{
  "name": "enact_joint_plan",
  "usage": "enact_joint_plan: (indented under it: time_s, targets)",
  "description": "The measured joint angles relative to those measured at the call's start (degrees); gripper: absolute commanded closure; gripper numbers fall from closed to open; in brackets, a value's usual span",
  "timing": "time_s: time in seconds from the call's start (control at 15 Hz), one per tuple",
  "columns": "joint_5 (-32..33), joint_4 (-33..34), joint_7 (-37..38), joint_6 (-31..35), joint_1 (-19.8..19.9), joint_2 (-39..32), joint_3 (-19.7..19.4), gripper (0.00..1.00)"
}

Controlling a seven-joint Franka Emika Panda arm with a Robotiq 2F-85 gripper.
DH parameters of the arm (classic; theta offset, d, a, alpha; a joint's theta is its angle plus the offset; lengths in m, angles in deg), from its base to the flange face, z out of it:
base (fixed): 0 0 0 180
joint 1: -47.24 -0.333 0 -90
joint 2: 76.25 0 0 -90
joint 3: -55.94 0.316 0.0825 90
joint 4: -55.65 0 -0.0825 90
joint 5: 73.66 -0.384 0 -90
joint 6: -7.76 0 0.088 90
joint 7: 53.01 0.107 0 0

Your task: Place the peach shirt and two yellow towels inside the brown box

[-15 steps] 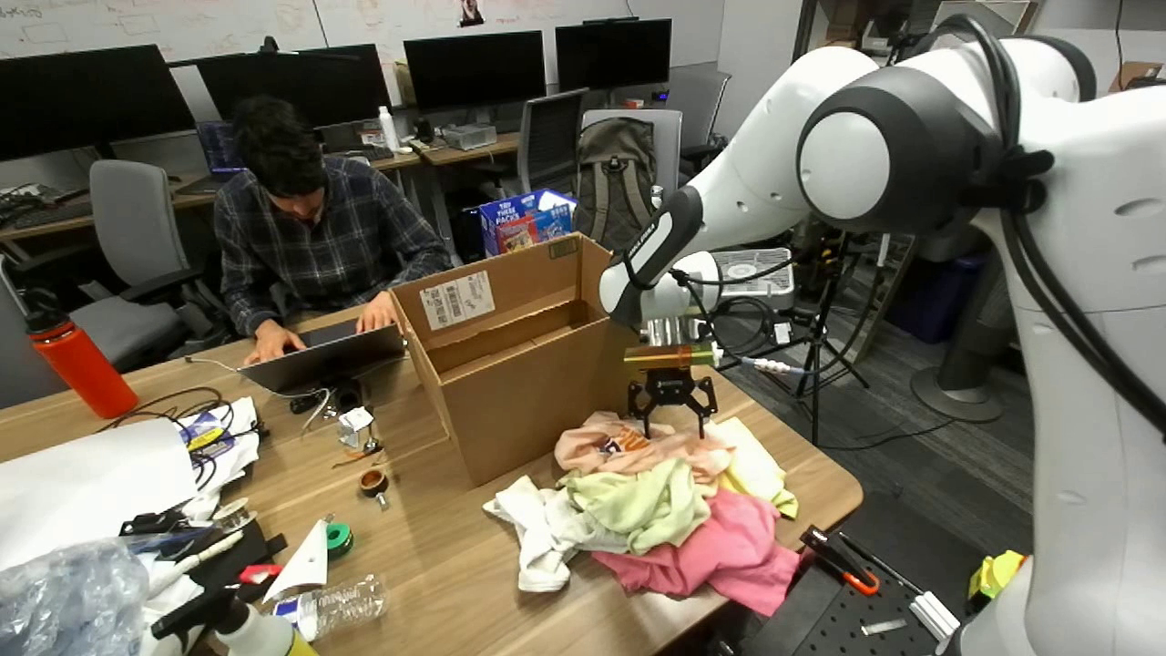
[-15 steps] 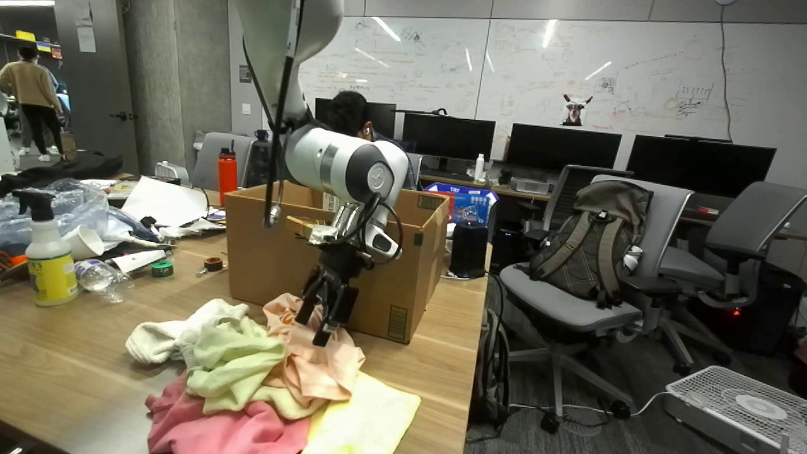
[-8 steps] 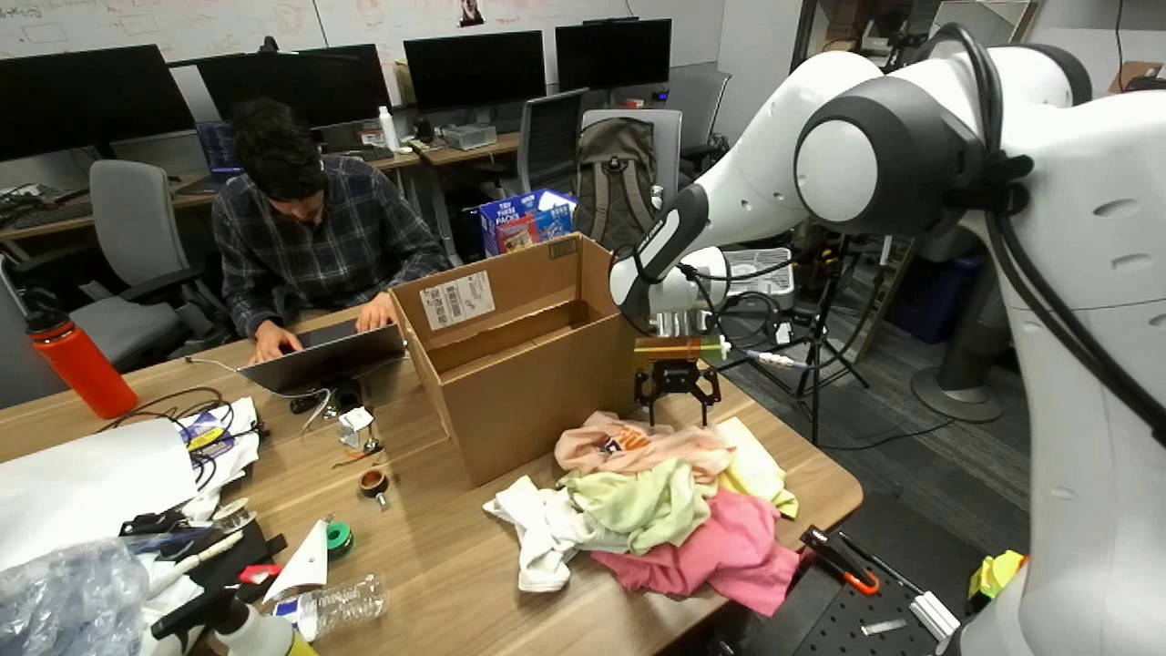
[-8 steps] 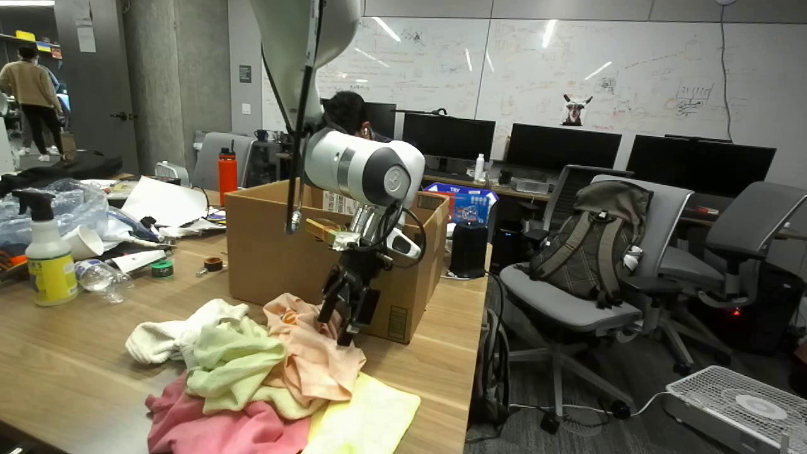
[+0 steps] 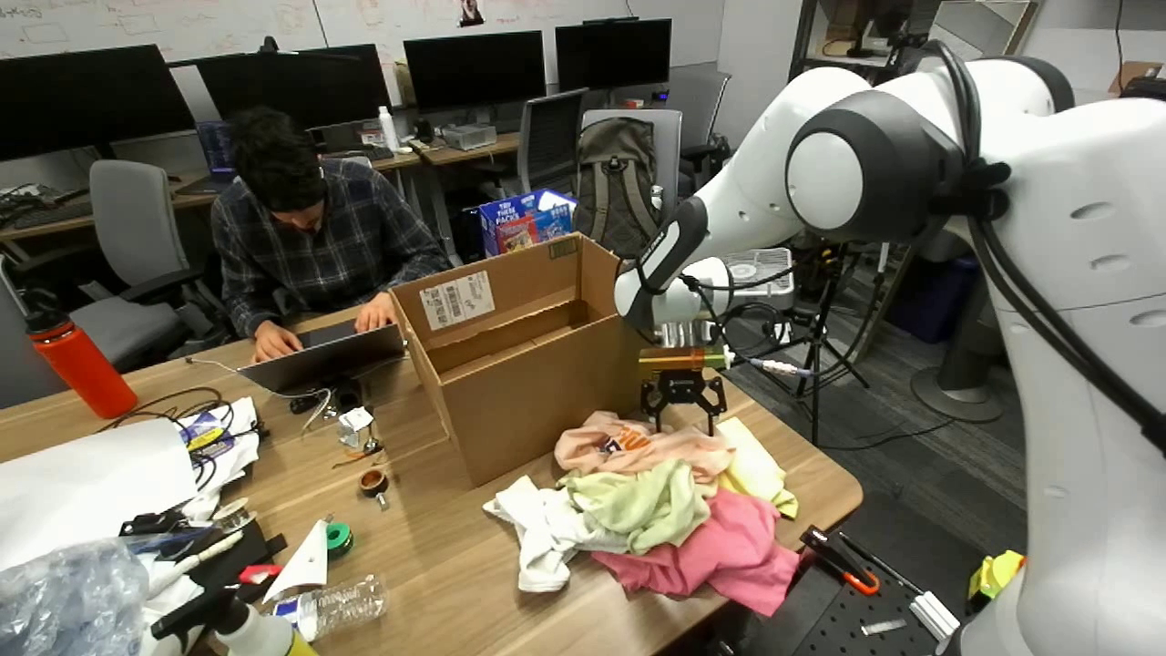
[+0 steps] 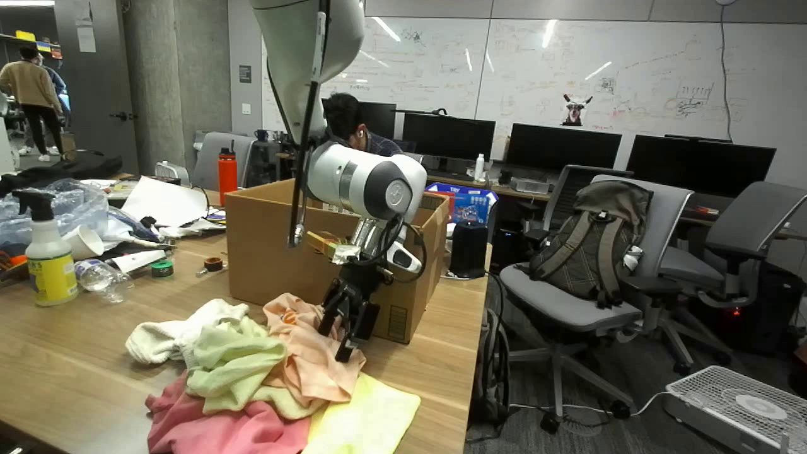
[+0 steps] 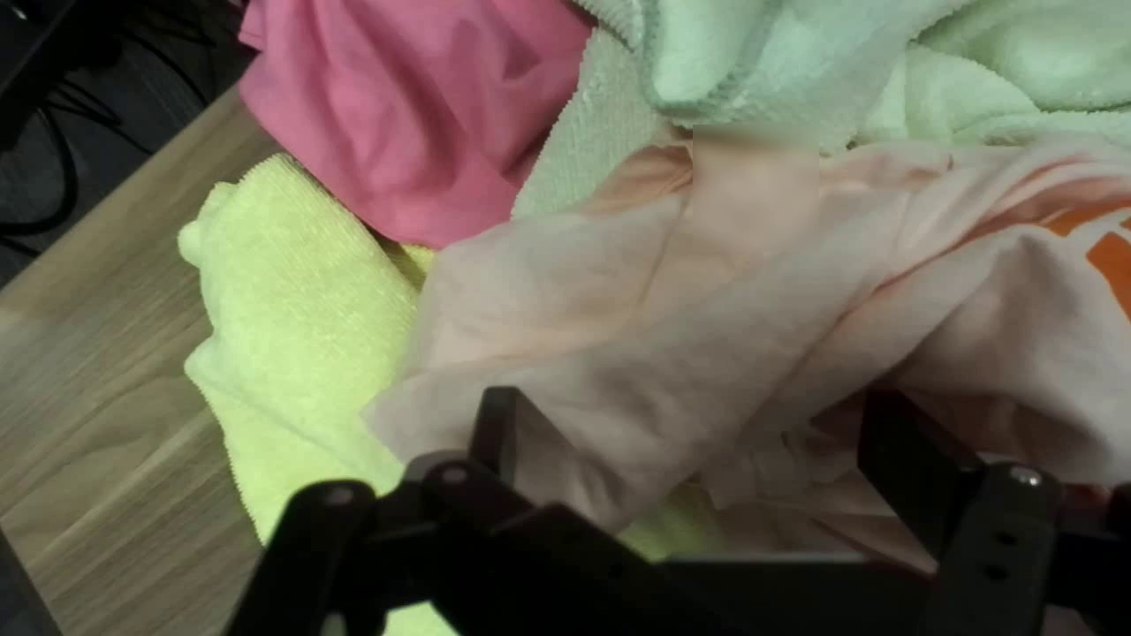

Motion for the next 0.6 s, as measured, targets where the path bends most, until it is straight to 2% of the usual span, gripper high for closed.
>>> enact_joint_plan:
  time_s: [0.47,0.53,0.6]
  targets:
    - [0.0,-0.4,0.9,0.0,0.0,-1.4,-0.1,0.00]
    - [0.0,-0.4,0.9,0.0,0.0,-1.6,-0.2,0.07]
    - [0.0,-0.3,0.9,0.0,0.0,-1.9,-0.2,0.27]
